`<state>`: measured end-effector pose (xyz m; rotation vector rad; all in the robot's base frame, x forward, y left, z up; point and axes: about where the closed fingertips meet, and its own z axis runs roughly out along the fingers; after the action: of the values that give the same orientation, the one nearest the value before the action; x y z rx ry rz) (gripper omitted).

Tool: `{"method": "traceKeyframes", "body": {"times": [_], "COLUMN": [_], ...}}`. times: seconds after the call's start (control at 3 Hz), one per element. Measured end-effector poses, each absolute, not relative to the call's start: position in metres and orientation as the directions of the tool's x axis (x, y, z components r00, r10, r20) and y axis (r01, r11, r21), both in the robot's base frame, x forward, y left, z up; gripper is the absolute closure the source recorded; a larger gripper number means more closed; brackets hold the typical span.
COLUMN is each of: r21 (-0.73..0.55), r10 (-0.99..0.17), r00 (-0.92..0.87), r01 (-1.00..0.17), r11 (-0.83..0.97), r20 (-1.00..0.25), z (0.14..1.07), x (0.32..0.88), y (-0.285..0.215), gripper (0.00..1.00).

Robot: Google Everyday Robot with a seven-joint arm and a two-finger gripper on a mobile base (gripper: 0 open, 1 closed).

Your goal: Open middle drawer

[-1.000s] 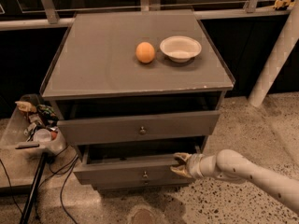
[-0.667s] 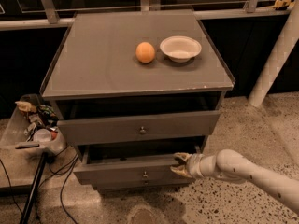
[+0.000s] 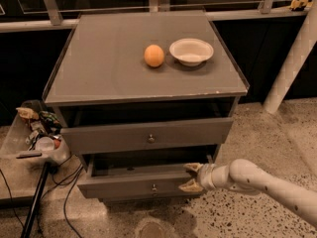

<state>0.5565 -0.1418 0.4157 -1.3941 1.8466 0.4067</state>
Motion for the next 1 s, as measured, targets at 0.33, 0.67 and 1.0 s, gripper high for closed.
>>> {"method": "traceKeyframes", "body": {"times": [0.33, 0.67, 1.0], "r21": [-0.191, -0.194, -0.197], "r10": [-0.671, -0.672, -0.672], "r00": [-0.103, -0.098, -0.097], "r01": [-0.917, -0.918, -0.917], "r11": [0.350, 0.346, 0.348], "r20": [-0.735, -0.734, -0.734], "z": [0.416, 0.414, 0.413], "x": [0.556, 0.548, 0.535], "y": [-0.142, -0.145, -0.150], "gripper": [0.61, 0.84, 1.00]}}
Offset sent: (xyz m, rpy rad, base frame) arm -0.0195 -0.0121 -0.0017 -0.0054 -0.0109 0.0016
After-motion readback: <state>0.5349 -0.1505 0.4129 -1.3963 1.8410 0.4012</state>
